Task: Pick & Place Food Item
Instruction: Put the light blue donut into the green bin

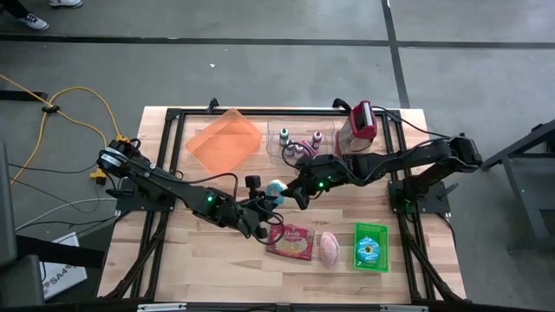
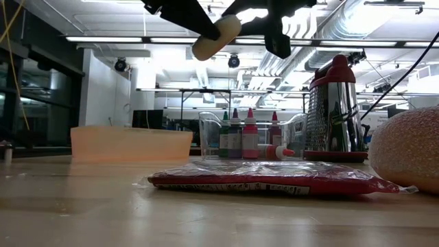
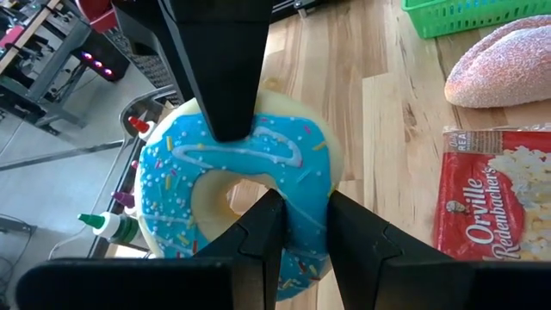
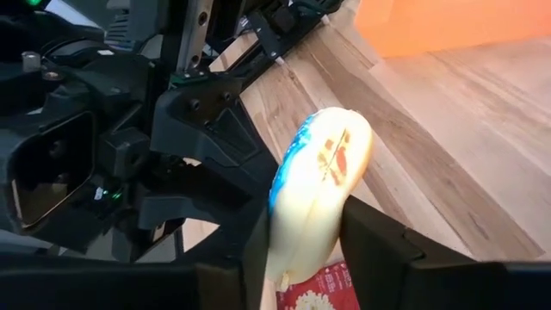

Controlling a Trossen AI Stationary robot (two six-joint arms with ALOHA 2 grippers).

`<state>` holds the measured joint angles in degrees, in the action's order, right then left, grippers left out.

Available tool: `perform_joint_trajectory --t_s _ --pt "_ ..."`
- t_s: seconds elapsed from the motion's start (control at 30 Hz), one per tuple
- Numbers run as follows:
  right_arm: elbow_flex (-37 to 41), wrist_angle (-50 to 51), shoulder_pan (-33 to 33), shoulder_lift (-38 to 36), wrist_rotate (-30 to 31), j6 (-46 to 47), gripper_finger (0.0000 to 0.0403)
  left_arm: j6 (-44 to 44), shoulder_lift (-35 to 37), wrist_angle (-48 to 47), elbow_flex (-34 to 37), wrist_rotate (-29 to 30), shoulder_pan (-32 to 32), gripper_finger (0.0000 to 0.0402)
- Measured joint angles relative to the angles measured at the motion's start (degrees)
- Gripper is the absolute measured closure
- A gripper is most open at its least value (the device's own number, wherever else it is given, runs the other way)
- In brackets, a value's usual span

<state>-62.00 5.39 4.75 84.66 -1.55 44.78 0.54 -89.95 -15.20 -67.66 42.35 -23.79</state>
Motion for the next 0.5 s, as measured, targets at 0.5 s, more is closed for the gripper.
perform_joint_trajectory --t_s 0.5 --pt "0.0 0.1 0.0 0.0 -0.3 0.0 0.0333 1.9 0.0 0.1 0.0 -0.7 -0.1 0.0326"
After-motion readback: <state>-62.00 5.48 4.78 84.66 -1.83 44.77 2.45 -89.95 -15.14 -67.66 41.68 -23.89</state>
